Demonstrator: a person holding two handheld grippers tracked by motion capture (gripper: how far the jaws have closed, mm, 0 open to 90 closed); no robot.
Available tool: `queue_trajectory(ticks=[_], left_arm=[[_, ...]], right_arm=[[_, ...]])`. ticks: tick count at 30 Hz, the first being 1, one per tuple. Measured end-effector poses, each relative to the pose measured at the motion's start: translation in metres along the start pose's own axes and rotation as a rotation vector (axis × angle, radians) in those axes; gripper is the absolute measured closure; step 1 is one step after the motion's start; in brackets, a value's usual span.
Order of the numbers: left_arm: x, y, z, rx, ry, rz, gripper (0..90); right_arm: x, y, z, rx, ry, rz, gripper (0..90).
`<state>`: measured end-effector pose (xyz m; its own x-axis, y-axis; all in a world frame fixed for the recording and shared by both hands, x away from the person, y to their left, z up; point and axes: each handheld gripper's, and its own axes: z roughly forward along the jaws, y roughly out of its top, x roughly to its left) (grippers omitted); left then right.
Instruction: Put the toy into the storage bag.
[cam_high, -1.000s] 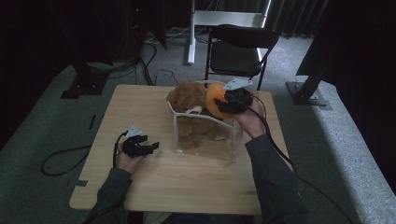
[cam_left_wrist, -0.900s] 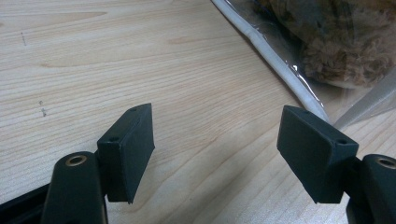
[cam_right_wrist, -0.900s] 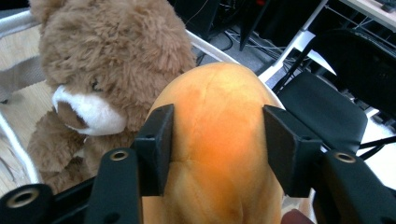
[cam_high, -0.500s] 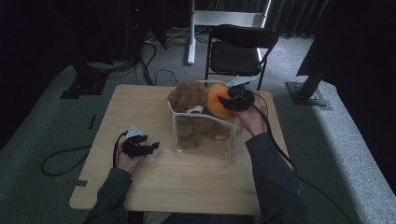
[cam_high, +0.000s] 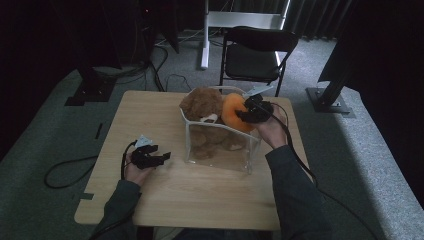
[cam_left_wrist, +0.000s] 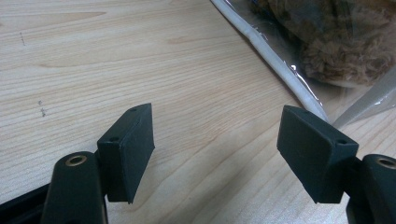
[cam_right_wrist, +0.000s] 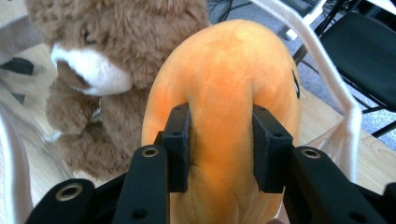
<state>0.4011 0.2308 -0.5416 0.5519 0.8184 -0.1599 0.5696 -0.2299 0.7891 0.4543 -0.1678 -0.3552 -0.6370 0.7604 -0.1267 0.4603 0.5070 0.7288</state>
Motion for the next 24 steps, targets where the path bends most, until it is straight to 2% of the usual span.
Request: queue_trajectory(ticks=[3,7,8,9,12,14,16,17,18,20,24], left_arm=[[0.0,0.0,0.0,0.0,0.001,-0.001,28.0],[0.0,0.0,0.0,0.0,0.001,-0.001,28.0],[0.0,0.0,0.0,0.0,0.001,-0.001,28.0],[0.0,0.0,0.0,0.001,0.0,-0.002,28.0],[0.0,0.0,0.0,0.0,0.001,-0.002,28.0],[0.0,0.0,0.0,0.001,0.0,-0.002,28.0],[0.0,0.0,0.0,0.0,0.001,-0.001,28.0],[0.0,0.0,0.0,0.0,0.001,-0.001,28.0],[0.0,0.0,0.0,0.0,0.001,-0.001,28.0],[0.0,0.0,0.0,0.0,0.001,-0.001,28.0],[0.0,0.0,0.0,0.001,0.001,-0.001,28.0]], right_arm=[[0.001,-0.003,0.002,0.015,0.011,-0.016,60.1],[0.002,-0.004,-0.002,-0.019,0.019,-0.011,47.2],[0.002,-0.004,-0.002,-0.019,0.019,-0.011,47.2],[0.001,-0.004,-0.005,-0.034,0.013,-0.017,42.2],[0.003,-0.004,-0.009,-0.058,0.001,-0.04,37.0],[0.003,-0.003,-0.015,-0.1,-0.007,-0.038,35.8],[0.003,-0.003,-0.018,-0.117,-0.008,-0.034,35.8],[0.002,-0.002,-0.024,-0.154,-0.014,-0.022,36.0],[0.0,-0.001,-0.028,-0.167,-0.022,-0.015,36.2],[-0.003,0.001,-0.033,-0.181,-0.037,-0.006,36.5],[-0.003,-0.001,-0.035,-0.171,-0.045,-0.012,36.9]])
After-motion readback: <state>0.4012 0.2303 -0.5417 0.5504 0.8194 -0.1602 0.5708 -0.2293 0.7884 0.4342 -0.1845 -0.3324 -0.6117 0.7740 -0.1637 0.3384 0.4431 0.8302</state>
